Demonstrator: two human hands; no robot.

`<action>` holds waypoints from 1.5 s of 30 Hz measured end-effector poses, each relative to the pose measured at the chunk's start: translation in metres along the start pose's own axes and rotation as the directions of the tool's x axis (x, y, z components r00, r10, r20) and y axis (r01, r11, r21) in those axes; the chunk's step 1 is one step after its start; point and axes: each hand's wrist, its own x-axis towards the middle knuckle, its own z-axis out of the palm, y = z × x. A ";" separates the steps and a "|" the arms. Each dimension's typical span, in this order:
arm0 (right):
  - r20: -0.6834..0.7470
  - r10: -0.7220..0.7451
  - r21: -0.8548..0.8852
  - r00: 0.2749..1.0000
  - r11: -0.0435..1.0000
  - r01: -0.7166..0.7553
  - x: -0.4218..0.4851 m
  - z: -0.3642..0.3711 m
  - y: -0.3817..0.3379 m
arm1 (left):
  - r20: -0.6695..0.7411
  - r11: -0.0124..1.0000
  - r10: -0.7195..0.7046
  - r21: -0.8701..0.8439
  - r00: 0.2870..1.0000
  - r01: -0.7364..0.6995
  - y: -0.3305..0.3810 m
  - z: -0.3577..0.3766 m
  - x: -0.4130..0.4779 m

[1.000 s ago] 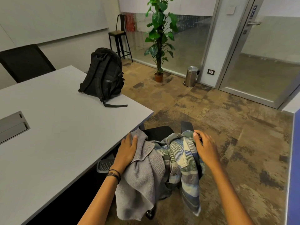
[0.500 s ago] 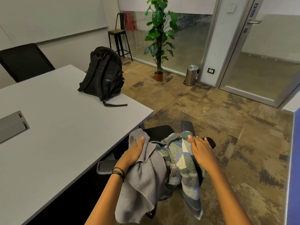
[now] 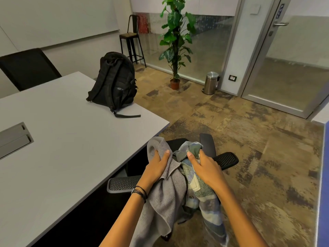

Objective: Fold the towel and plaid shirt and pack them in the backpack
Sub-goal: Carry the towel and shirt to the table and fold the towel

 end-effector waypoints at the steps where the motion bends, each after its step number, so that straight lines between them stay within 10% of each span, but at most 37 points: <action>1: -0.018 0.025 -0.007 1.000 1.000 -0.026 0.000 0.001 0.001 | -0.012 0.999 -0.012 0.034 1.000 0.013 -0.002 0.001 0.000; 7: -0.021 0.053 -0.109 0.998 0.993 -0.054 0.000 0.000 -0.002 | -0.006 0.970 -0.088 0.226 0.996 0.087 -0.007 0.000 0.004; 15: 0.142 -0.021 -0.138 0.990 0.990 0.041 0.007 -0.012 -0.014 | -0.012 0.987 0.087 -0.133 0.996 -0.087 0.009 -0.001 -0.013; 30: -0.109 -0.096 0.264 0.989 0.957 0.122 -0.012 -0.003 -0.014 | -0.277 0.921 0.371 -0.013 0.887 -0.389 0.056 0.041 -0.038; 35: -0.137 -0.142 0.328 0.980 0.927 0.181 -0.017 -0.001 -0.012 | -0.448 0.902 0.219 -0.246 0.867 -0.354 0.038 0.044 -0.044; 41: -0.143 0.159 0.717 0.977 0.697 -0.009 -0.008 0.007 -0.012 | -0.332 0.902 0.115 -0.360 0.936 -0.239 0.036 0.037 -0.045; 45: -0.077 0.087 0.663 0.993 0.748 -0.014 -0.006 0.008 -0.014 | -0.288 0.900 0.100 -0.381 0.952 -0.210 0.032 0.035 -0.042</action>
